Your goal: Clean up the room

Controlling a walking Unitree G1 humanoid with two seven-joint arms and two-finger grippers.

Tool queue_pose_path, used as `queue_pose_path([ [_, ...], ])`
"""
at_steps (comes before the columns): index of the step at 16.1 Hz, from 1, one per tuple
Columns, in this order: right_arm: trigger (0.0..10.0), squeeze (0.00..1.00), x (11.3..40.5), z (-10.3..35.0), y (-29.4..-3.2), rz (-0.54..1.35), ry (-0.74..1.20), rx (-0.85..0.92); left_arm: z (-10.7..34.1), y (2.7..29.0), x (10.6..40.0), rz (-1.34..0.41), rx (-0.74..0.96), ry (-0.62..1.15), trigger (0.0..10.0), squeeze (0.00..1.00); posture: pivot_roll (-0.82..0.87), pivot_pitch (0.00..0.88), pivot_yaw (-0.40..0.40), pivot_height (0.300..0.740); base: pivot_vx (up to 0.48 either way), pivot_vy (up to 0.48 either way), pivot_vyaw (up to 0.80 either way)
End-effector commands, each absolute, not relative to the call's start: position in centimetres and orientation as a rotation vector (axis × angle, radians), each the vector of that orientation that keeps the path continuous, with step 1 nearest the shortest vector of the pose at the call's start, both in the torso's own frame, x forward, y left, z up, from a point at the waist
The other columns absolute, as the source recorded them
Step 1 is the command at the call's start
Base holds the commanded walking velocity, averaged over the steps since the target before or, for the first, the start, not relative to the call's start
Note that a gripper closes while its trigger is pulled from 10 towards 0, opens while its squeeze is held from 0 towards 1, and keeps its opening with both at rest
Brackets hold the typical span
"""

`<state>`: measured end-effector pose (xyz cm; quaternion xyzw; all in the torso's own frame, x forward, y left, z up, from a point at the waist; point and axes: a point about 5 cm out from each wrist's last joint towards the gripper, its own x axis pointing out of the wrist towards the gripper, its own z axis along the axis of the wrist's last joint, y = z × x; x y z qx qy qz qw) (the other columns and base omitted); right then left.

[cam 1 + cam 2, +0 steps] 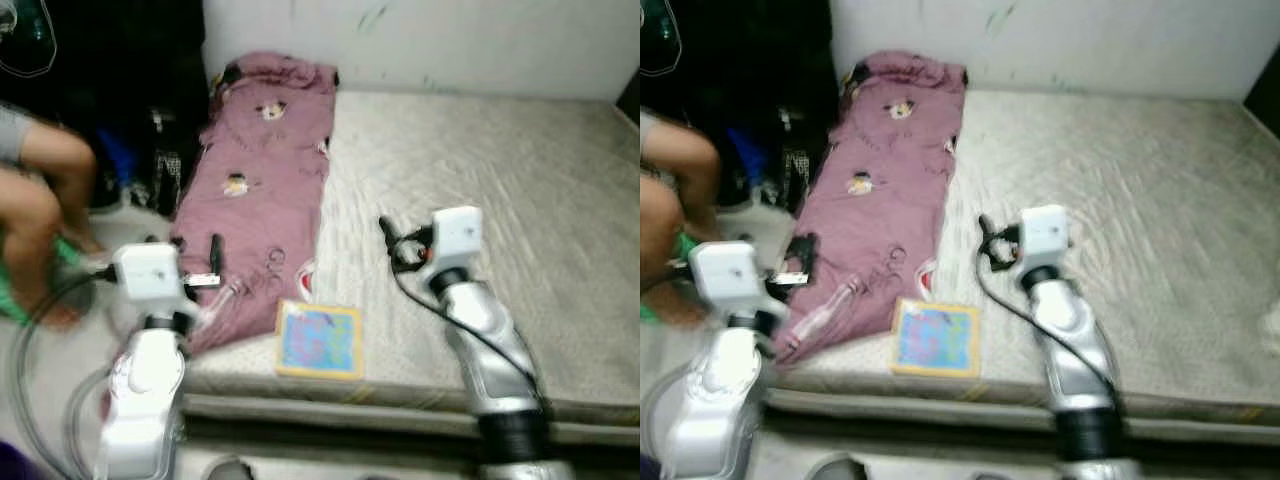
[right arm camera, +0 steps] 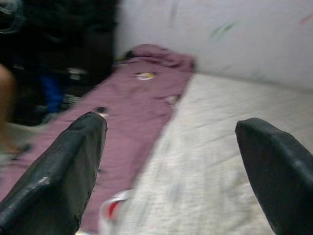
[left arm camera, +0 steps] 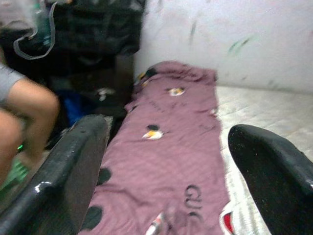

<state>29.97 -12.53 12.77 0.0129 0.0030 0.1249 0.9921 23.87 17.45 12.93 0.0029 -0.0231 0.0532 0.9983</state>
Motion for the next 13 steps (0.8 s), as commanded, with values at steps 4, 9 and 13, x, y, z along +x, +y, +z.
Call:
queue_pose_path([
  [4,10.0,0.0,30.0,12.8,-13.6,0.23,0.021,0.045,13.1,17.2,24.0,0.102,-0.007,-0.054,10.0,0.0,-0.07,0.0,-0.034,0.74,0.0,-0.358,0.0],
  [9,10.0,0.0,29.9,14.0,-12.7,0.264,-0.082,-0.079,13.1,17.2,24.1,0.099,-0.007,-0.055,10.0,0.0,-0.08,0.0,-0.034,0.74,0.0,-0.357,0.0],
  [13,10.0,0.0,29.7,13.5,-13.2,0.259,-0.057,-0.103,13.1,17.2,24.1,0.095,-0.002,-0.057,10.0,0.0,-0.08,0.0,-0.036,0.74,0.0,-0.358,0.0],
])
